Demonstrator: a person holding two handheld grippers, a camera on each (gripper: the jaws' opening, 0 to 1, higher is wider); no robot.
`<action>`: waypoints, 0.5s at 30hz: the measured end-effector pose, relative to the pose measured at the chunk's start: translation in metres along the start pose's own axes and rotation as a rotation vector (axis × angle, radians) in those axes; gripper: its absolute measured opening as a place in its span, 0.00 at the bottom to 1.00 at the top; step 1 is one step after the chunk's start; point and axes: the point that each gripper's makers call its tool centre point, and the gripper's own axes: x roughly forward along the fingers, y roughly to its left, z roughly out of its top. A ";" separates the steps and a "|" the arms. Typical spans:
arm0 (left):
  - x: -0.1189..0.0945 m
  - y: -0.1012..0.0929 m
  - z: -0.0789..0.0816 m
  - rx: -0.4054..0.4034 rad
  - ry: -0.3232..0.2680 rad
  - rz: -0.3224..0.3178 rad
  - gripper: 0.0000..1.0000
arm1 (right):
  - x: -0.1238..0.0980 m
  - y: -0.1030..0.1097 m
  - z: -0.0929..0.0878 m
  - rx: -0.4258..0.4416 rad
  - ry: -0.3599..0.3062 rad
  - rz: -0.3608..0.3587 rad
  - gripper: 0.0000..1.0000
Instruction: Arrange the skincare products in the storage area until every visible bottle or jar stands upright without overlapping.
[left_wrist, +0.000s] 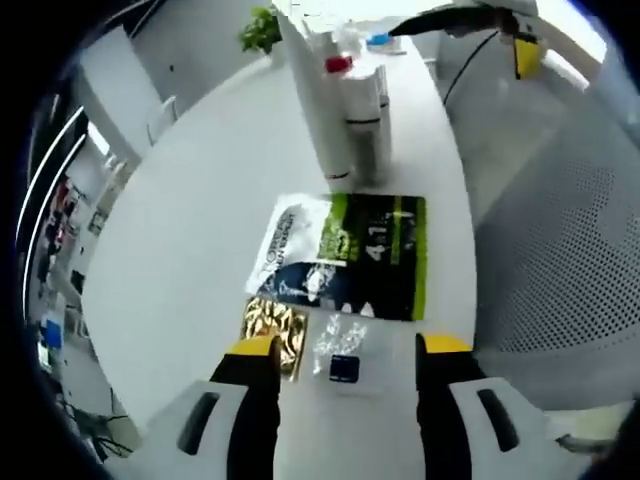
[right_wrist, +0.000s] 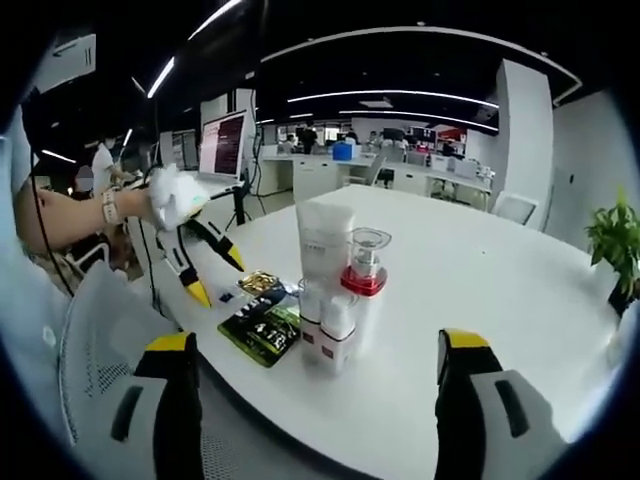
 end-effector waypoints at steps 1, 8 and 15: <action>-0.001 0.001 0.003 -0.030 -0.017 0.016 0.52 | -0.002 0.000 0.001 -0.005 -0.006 0.002 1.00; -0.025 -0.004 0.030 -0.203 -0.184 0.068 0.65 | -0.007 -0.001 0.008 -0.028 -0.025 0.007 1.00; -0.048 -0.004 0.037 -0.253 -0.238 0.148 0.71 | -0.009 -0.002 0.010 -0.023 -0.027 0.006 1.00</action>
